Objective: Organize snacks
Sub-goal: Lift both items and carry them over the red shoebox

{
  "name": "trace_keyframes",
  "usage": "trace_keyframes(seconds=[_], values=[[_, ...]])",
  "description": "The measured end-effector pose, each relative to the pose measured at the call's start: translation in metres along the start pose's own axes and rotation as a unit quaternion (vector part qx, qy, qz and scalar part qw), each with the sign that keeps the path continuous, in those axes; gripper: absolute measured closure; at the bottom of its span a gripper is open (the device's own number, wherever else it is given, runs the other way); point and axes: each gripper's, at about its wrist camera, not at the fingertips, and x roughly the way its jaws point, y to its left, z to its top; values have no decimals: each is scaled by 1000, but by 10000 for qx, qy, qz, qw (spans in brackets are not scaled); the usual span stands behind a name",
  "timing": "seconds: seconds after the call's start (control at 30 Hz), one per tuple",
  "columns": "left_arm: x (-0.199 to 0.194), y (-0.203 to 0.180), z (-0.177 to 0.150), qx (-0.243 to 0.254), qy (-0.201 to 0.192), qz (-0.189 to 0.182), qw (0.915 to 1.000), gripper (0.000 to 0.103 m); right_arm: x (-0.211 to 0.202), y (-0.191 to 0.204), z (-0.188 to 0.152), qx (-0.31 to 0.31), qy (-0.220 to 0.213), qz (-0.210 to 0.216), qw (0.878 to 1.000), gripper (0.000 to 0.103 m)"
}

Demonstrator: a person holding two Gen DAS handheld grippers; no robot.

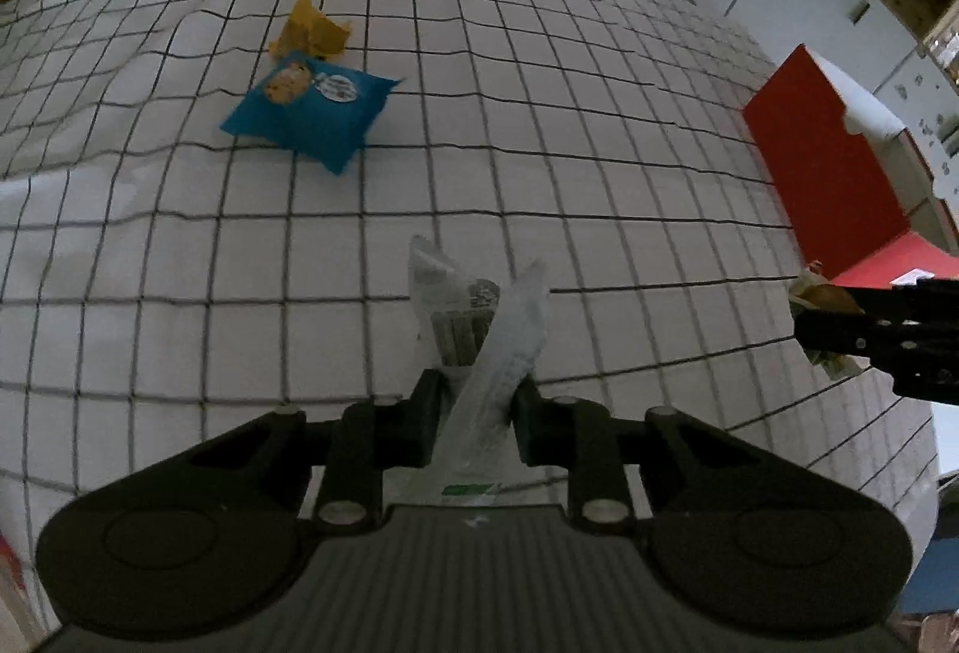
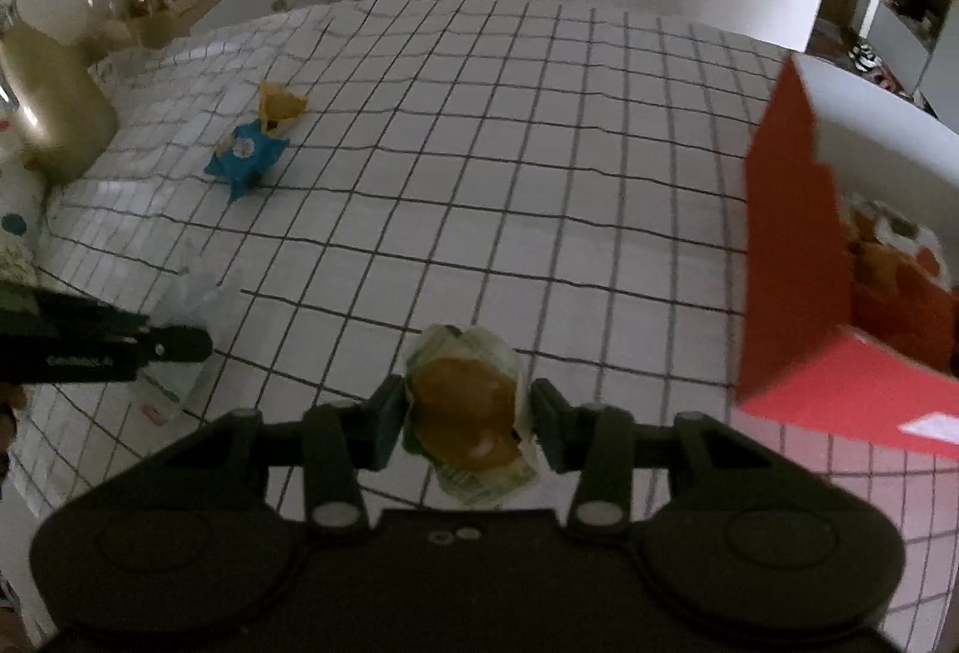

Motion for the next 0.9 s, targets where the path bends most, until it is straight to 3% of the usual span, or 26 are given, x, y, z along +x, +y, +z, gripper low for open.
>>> trace_keyframes(seconds=[0.37,0.9], values=[[-26,-62,-11,-266,-399,-60,9988,82,-49,-41,-15,109,-327,202,9992,59],[-38,-205,14,131,-776,-592,9951,82,-106,-122,-20,158,-802,114,9966,59]])
